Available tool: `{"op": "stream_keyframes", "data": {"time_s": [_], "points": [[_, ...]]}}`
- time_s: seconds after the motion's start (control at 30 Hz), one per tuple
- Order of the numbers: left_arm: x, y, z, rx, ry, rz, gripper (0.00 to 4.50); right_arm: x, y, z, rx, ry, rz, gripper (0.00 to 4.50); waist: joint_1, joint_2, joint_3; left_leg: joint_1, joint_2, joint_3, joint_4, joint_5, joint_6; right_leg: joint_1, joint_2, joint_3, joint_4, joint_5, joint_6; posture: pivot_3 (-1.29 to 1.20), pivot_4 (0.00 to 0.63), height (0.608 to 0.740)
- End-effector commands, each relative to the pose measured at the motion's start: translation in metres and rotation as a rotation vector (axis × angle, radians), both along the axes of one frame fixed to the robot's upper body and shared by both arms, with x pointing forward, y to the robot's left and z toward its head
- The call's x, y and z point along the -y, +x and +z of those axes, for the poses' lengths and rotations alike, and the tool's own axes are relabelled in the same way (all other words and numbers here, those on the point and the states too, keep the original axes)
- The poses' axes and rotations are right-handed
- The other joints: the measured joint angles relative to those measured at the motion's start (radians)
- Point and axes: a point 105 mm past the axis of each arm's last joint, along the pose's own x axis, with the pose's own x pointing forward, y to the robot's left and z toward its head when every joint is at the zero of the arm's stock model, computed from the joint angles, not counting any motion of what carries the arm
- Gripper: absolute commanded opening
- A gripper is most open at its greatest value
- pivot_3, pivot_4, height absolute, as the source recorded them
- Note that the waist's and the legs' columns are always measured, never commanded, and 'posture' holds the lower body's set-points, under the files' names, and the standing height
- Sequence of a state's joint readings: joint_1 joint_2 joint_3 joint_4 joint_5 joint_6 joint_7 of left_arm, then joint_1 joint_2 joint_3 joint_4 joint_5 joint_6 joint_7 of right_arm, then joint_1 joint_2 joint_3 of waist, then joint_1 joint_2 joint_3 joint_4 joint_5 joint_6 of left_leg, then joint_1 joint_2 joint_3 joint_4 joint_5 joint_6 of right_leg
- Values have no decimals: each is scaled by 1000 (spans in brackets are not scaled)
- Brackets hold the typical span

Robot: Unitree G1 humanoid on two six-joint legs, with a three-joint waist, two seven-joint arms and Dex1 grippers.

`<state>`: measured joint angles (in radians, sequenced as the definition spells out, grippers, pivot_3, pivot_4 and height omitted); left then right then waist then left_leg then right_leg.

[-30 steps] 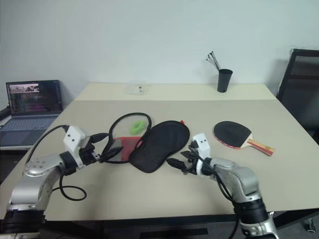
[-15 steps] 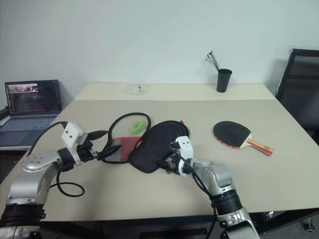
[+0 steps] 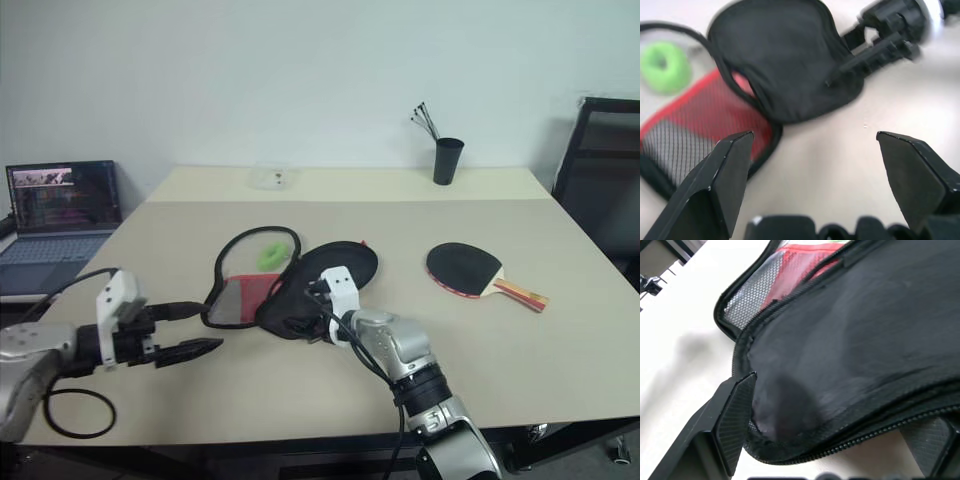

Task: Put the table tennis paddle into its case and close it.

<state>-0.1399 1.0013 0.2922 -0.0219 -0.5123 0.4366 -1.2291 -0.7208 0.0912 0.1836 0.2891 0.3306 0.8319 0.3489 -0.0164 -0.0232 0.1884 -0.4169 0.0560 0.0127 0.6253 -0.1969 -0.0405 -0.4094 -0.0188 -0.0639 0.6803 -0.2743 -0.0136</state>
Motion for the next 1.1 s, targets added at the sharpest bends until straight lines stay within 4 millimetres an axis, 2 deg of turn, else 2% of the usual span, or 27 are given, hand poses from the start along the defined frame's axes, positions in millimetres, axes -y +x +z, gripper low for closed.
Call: {"op": "stream_keyframes", "data": {"time_s": [0.03,0.17,0.27,0.6,0.83,1.1], "points": [[-1,-4,19,28,2,-38,4309,-6,3,15,48,38,7,4374,0,0,0,0,0,0,0,0,0,0,0,0,0,0,0,0,150,740],[2,-7,21,17,19,-78,4309,-6,4,14,45,36,7,4374,-1,0,0,0,0,0,-1,0,0,-1,0,1,0,0,-1,0,150,740],[3,-8,23,22,14,-86,4309,-5,4,13,41,34,4,3536,-1,0,0,0,1,1,-2,0,0,-2,1,1,0,0,-1,0,150,740],[7,-4,32,53,-25,-92,4309,0,3,10,7,43,-4,161,-2,0,0,0,2,3,-2,0,0,-2,2,1,0,-1,-1,0,150,740],[4,-5,31,64,-32,-108,4309,11,3,10,-14,47,-16,74,-2,0,0,0,2,3,-2,0,0,-2,2,2,0,-1,-1,0,150,740],[-4,1,24,67,-34,-109,4309,11,-3,8,-34,44,5,74,-2,0,0,0,2,3,-2,0,0,-2,2,1,0,-1,-1,0,150,740]]}}
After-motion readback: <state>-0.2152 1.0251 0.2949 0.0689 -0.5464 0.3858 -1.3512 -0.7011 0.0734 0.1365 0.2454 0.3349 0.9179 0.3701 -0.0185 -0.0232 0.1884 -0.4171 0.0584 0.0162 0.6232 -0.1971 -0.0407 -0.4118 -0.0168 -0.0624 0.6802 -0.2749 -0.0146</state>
